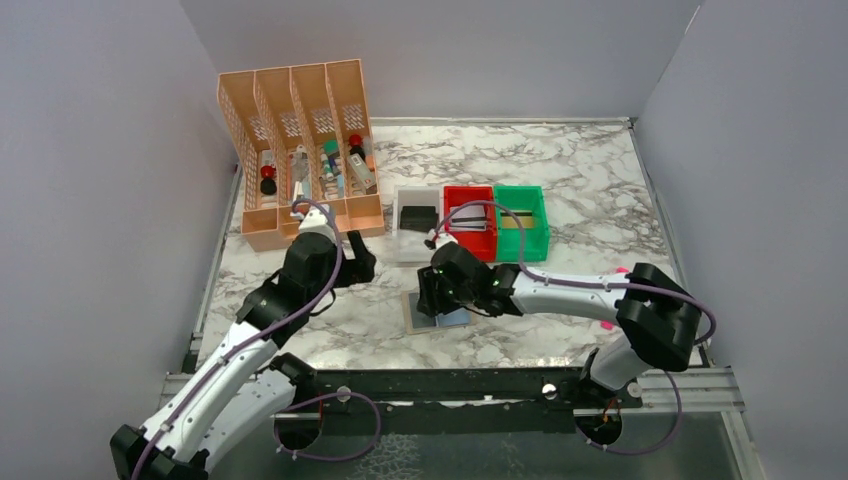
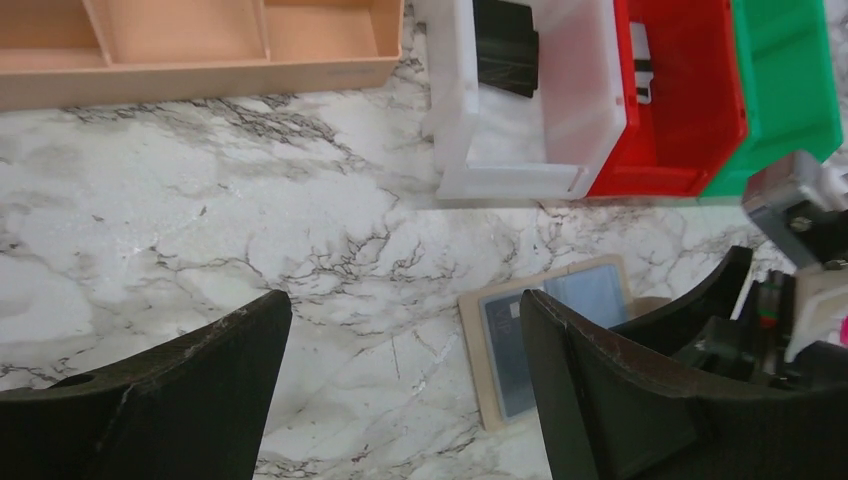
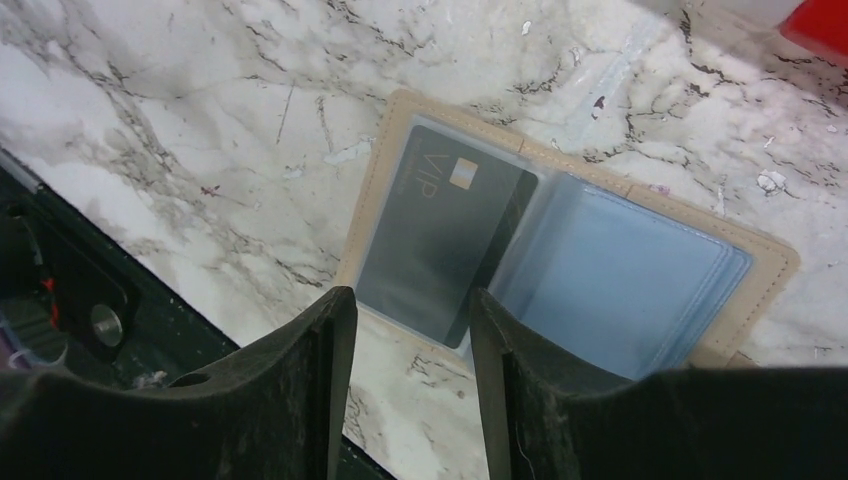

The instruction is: Take the credit cards out of the card holder

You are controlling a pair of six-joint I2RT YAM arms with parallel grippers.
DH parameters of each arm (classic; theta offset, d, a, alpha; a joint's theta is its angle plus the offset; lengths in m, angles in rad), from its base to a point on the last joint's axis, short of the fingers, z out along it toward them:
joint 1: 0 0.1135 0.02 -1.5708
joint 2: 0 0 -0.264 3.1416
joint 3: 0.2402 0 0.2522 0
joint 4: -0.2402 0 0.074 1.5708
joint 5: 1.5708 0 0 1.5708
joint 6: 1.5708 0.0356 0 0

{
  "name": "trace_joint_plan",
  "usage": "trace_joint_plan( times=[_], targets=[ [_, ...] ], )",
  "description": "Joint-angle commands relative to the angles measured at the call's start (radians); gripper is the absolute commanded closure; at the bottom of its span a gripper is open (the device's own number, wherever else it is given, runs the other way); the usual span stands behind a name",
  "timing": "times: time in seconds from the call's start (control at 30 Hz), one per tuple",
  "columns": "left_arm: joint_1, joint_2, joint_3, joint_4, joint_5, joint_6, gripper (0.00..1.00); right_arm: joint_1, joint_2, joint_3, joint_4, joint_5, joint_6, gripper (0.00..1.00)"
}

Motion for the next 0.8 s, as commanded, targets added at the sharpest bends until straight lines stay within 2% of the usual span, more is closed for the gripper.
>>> trace_joint_plan(
  times=[0.0,0.23,0.6,0.7,0.77],
  targets=[
    [0.007,-0.117,-0.003,-0.005,-0.134,-0.008,0.13,0.055,0.065,0.076,-0.107,0.159,-0.022,0.48],
    [0.007,-0.215,-0.008,-0.036,-0.209,-0.008,0.12,0.133,0.159,0.157,-0.177,0.278,-0.007,0.41],
    [0.007,-0.182,-0.008,-0.037,-0.182,-0.021,0.12,0.161,0.306,0.248,-0.251,0.314,0.030,0.39],
    [0.007,-0.184,-0.009,-0.040,-0.179,-0.020,0.12,0.162,0.332,0.241,-0.258,0.320,0.057,0.46],
    [0.007,-0.190,-0.009,-0.040,-0.180,-0.018,0.12,0.162,0.334,0.227,-0.253,0.321,0.074,0.56]
  ],
)
